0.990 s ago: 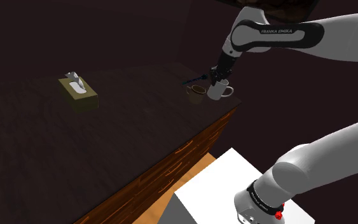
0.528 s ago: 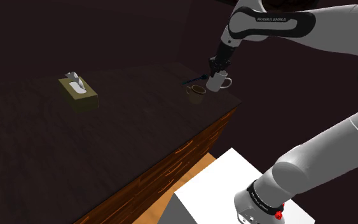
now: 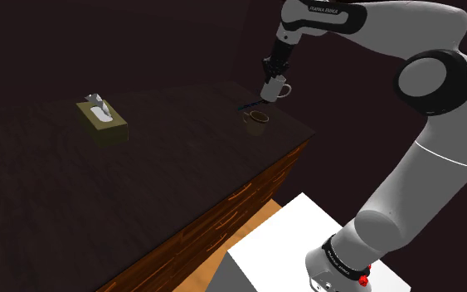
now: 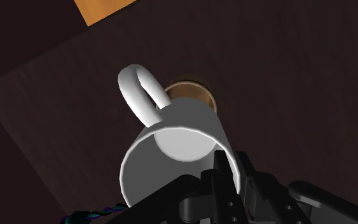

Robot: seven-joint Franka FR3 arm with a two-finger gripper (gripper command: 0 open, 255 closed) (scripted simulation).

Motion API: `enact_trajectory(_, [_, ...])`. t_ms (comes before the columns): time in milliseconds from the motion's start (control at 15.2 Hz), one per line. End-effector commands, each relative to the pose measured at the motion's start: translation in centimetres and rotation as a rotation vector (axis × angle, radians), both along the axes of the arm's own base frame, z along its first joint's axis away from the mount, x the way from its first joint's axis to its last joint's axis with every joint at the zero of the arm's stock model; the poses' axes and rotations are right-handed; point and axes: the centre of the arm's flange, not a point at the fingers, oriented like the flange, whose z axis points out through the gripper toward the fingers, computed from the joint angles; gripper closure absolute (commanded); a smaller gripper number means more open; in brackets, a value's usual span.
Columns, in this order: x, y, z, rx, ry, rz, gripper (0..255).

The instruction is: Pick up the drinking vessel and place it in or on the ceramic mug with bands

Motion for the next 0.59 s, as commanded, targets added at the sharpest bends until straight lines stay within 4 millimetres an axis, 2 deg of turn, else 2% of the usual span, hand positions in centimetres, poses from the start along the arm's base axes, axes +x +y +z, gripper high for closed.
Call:
enact_trajectory(0, [1.2,-1.0,-0.2,0.000,0.000,0.000,255])
enact_trajectory(528, [1.2,-1.0,-4.5,0.000,0.000,0.000,255])
